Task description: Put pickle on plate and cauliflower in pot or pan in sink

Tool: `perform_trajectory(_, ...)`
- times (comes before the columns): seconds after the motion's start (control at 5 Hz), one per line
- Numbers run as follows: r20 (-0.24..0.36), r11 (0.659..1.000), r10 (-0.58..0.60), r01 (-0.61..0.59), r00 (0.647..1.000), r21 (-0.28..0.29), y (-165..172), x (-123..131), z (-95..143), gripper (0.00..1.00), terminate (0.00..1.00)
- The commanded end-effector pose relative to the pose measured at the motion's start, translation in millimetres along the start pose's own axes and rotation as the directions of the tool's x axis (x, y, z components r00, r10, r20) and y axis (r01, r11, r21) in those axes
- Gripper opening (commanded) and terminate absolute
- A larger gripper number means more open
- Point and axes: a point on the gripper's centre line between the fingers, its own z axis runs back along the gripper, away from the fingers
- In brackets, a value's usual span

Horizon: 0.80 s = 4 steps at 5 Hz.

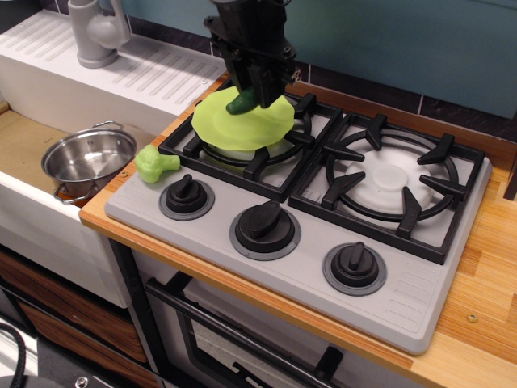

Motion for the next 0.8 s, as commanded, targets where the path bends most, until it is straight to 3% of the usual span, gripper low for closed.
perform_trajectory(0.0, 0.049, 1.000, -0.011, 0.011, 0.999, 0.000, 9, 6, -2, 0.00, 0.00)
perform_trajectory(0.2, 0.046, 1.000, -0.010, 0.011, 0.999, -0.011, 8, 3, -5, 1.00, 0.00)
perform_trajectory(0.6, 0.031, 1.000, 0.013, -0.013, 0.999, 0.001, -6, -2, 2, 1.00, 0.00)
